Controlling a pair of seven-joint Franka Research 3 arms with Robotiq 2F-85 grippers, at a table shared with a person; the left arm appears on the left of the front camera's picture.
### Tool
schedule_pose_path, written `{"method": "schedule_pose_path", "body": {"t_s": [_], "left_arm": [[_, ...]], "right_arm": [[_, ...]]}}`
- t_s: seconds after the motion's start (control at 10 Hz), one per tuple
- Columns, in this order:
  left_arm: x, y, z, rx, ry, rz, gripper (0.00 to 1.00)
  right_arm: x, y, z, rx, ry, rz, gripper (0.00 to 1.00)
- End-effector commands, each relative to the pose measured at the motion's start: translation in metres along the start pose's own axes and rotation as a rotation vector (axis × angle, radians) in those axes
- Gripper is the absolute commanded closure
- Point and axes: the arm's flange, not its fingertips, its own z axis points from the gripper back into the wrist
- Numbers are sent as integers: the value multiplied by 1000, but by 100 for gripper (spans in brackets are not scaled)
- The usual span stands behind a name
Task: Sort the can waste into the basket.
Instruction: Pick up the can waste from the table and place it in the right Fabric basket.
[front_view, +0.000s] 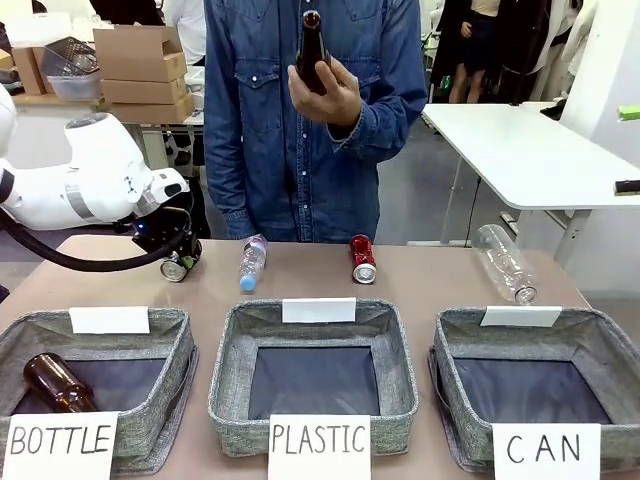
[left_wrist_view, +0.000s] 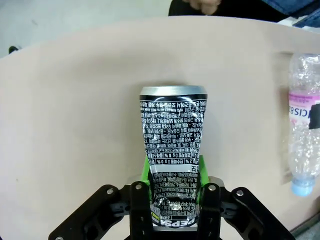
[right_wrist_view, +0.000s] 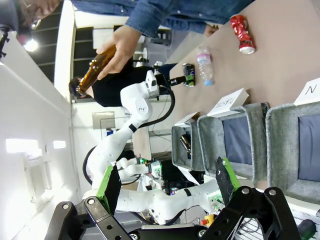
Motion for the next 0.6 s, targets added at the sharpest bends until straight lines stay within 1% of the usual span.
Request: {"method": "schedule_pose_path", "body": {"t_s": [0.0,0.1,0.3,0.4,0.5], "left_arm": [[-21,17,49,-56,21,35,100],[-36,29,88,-123,-4,37,100],[-82,52,172,-218,-84,13,100],[-114,68,218,-336,-110,-25,100],[-141,84,254,-404,-141,-38,100]], "right_arm": [[3,3,-1,21,-2,20,0],[3,3,-1,21,-2,20,0],[3,3,-1,21,-2,20,0],[3,3,-1,21,-2,20,0],[3,3,-1,21,-2,20,0]]}}
